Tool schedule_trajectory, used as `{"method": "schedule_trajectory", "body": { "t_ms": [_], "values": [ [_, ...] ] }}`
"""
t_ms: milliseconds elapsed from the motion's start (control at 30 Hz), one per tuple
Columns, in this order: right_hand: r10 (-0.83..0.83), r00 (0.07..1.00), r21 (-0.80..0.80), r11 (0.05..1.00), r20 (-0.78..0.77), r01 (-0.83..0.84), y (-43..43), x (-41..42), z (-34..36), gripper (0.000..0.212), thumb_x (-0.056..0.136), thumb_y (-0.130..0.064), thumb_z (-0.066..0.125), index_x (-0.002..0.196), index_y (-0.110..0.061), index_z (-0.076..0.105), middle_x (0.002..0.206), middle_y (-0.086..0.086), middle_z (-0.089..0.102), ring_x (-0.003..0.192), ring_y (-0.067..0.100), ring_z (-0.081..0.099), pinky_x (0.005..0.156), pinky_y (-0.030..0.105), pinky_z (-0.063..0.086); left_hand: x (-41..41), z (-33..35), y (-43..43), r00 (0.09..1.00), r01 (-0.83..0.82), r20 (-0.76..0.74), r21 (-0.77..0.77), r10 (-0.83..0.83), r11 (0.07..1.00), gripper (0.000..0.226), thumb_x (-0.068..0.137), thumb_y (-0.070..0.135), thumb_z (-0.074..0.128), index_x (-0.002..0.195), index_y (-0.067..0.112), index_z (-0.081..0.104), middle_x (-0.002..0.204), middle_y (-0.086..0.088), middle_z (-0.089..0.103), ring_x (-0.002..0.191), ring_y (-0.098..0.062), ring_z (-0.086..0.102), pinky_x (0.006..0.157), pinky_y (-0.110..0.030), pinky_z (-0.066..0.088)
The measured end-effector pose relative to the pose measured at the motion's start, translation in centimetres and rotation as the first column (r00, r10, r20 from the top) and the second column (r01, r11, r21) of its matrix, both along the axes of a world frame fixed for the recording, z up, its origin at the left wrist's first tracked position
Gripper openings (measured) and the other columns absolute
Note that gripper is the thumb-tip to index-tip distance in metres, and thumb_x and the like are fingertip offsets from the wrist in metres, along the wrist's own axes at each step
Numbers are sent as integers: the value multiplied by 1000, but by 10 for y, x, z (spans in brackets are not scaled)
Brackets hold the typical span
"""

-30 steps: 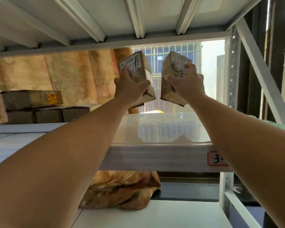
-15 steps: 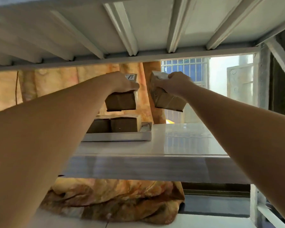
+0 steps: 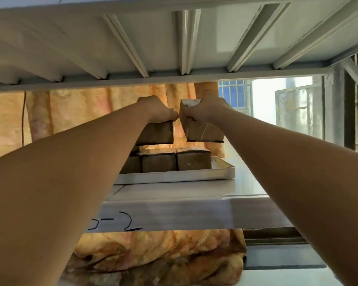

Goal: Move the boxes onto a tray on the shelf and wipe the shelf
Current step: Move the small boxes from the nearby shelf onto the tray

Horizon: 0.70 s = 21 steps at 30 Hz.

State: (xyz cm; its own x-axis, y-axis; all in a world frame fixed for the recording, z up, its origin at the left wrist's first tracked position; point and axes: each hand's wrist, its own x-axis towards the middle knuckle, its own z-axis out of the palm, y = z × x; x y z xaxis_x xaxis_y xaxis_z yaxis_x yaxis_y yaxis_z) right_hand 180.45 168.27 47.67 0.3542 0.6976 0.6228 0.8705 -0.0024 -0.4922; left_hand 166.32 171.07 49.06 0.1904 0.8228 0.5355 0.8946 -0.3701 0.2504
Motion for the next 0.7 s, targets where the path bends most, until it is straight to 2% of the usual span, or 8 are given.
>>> {"method": "schedule_trajectory", "body": {
  "t_ms": [100,233,300,367,467,533,600,700],
  "values": [
    [-6,1000,-27,1000,-7,6,4,-3,-2,72,67,-65,63,119,-14,58,112,9,60,92,25,55,69,32,44,6,-4,4,999,8,-40,-5,-8,1000,81,82,64,51,132,2,45,131,-18,51,118,-33,50,82,-32,39],
    [29,999,-35,999,-28,-30,9,-1,-4,47,74,-57,64,97,-17,56,80,0,55,73,17,53,65,29,43,13,-12,13,997,-3,-80,-10,2,1000,75,84,60,51,132,3,45,130,-17,53,119,-32,50,92,-32,40],
    [38,998,-33,999,-41,-40,14,1,-4,40,75,-53,64,91,-17,55,73,-1,51,67,14,50,64,29,44,15,-14,18,996,-24,-91,-17,22,1000,75,84,60,49,132,2,46,130,-17,53,120,-33,49,94,-33,40],
    [49,997,-34,998,-54,-51,20,3,-3,40,73,-53,64,90,-17,58,75,0,54,71,16,55,66,30,47,15,-16,24,995,-46,-92,-16,44,999,74,84,59,49,132,2,47,130,-19,53,119,-34,49,89,-34,42],
    [60,996,-43,997,-68,-63,28,6,-1,38,73,-54,63,80,-18,57,74,1,55,77,20,60,66,30,47,12,-16,31,995,-47,-85,16,48,999,59,89,49,49,125,2,52,125,-18,56,109,-31,55,75,-31,39],
    [46,996,-55,997,-75,-50,32,7,-1,39,72,-57,62,73,-19,53,74,1,55,77,20,60,65,30,47,6,-14,32,995,-48,-83,20,50,999,57,91,49,48,123,2,53,123,-17,58,107,-30,56,73,-30,37],
    [23,996,-64,998,-87,-29,35,6,-1,43,69,-60,62,80,-18,56,78,2,56,78,21,59,66,30,48,-3,-12,34,994,-65,-91,24,67,998,58,92,50,46,123,1,54,123,-17,58,107,-31,56,73,-30,37],
    [29,992,-114,993,-126,-44,36,2,-2,61,59,-62,62,100,-17,61,99,7,61,85,25,62,76,35,53,-18,-12,37,993,-94,-67,16,95,995,60,93,52,41,116,-1,56,118,-19,60,95,-30,56,71,-30,36]
  ]
}}
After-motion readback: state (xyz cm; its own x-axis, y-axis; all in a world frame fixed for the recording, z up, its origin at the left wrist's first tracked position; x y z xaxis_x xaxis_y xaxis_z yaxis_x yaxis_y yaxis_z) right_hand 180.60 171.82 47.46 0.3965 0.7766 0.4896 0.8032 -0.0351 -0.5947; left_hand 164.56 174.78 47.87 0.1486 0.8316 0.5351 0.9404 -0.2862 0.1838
